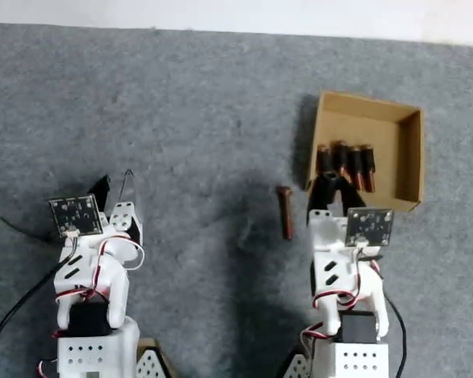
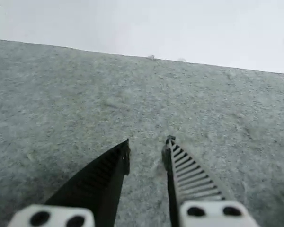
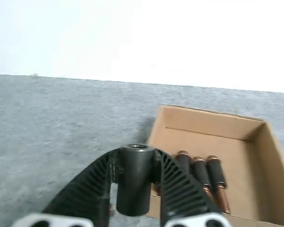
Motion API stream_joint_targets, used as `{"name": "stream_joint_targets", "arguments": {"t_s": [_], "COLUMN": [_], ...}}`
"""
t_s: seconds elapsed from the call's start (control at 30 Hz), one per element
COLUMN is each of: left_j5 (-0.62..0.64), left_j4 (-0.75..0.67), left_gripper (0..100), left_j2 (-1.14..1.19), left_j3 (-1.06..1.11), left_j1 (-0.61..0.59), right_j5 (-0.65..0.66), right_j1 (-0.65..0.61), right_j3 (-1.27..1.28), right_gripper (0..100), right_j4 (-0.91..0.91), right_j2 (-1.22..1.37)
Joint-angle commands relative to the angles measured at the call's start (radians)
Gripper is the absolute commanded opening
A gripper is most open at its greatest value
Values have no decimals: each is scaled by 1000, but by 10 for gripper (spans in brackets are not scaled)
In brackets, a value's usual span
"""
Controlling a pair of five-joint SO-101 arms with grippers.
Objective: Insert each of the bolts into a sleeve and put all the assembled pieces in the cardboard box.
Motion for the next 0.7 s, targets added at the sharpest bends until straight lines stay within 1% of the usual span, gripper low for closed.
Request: {"name": "stream_joint_targets", "arguments": {"t_s": [0.0,0.1,0.23,0.67], "left_j5": [-6,-6,-6,-6], "left_j4": [2,2,2,3], "left_gripper": [129,129,130,130], "left_j2": [7,7,7,7], "left_j3": [22,22,22,22], "left_j1": [13,13,13,15], "right_j5": [-5,-6,-2,-2], "right_j1": [74,139,183,185], "right_j3": [113,113,113,113], "right_gripper": [5,5,5,5], "right_j4": [2,2,91,268], "right_j2": [-24,-21,-28,-28]}}
